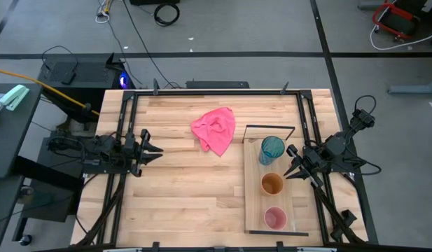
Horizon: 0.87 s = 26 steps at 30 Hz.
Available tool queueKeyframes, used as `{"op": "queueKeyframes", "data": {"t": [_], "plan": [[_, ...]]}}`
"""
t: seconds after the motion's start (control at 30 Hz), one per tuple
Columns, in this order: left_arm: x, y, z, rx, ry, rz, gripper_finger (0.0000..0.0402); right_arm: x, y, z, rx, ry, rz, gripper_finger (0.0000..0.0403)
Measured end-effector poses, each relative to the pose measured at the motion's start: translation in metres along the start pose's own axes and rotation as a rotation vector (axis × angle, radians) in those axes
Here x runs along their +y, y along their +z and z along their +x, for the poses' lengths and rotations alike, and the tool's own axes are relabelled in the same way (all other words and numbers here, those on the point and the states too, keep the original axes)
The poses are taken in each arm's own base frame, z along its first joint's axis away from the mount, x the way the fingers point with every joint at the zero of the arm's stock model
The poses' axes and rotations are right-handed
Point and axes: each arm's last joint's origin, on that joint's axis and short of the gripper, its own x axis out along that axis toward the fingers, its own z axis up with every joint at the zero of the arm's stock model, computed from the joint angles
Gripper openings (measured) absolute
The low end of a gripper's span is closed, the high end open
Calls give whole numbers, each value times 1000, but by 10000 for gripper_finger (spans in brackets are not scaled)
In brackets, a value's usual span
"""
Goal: Stack small to large cups/mugs on shelf
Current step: Return to Home Position
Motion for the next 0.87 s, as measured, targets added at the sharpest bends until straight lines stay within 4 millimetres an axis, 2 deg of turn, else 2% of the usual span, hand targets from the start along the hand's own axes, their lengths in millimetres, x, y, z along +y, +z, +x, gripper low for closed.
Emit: {"op": "queueKeyframes", "data": {"t": [0.87], "plan": [[0, 0, 0, 0, 0, 0, 81, 0, 0, 0, 0, 0, 0, 62]]}}
